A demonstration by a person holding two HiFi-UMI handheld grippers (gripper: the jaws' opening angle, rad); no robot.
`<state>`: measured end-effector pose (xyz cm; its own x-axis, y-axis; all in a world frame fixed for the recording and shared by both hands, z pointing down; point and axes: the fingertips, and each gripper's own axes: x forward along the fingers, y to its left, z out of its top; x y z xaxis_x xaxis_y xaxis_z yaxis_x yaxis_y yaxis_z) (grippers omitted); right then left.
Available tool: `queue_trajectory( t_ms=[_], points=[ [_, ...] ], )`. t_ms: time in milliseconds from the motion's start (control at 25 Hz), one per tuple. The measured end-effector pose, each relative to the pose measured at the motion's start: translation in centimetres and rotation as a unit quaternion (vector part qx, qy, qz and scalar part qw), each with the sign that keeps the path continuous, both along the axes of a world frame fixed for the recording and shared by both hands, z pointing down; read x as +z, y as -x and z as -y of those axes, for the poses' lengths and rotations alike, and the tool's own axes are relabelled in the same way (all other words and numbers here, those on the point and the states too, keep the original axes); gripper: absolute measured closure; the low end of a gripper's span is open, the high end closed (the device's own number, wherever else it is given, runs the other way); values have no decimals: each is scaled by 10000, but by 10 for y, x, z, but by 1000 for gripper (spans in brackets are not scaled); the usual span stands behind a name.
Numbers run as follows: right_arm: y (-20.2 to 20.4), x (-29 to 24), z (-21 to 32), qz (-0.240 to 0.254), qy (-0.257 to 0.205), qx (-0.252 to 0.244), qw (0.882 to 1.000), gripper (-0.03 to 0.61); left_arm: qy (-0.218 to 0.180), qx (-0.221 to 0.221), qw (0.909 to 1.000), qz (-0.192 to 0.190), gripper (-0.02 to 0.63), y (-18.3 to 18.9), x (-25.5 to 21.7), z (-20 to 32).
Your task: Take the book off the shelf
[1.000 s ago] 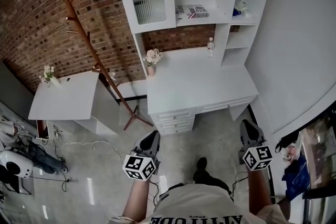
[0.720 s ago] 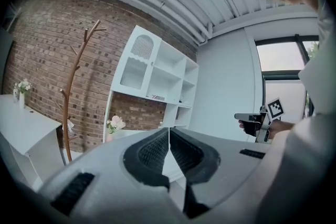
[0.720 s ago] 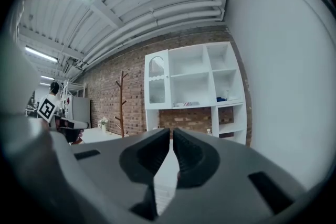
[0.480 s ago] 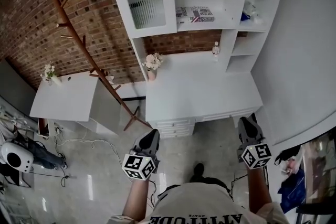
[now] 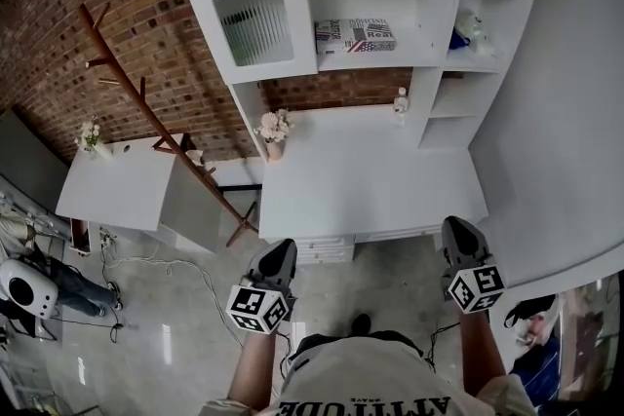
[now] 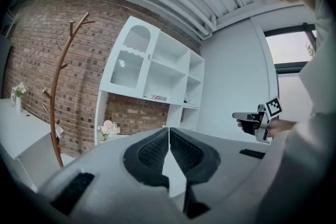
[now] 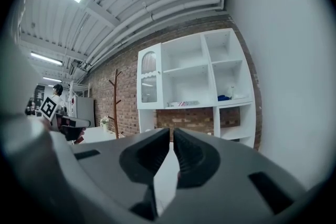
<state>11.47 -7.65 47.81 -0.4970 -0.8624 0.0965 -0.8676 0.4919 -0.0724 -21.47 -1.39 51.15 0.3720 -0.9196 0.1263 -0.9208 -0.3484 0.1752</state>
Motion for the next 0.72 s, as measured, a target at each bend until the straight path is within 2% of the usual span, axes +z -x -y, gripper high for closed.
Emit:
queue_trajectory(
  t_ms=[280,720],
  points=[
    [-12,12,27,-15,132,-95,9999,545,74,-14,10000,23,588,-20,3,24],
    [-8,14,61,-6,162,65,9998,545,-77,90,9996,272,586,-11,-9,79]
  ],
)
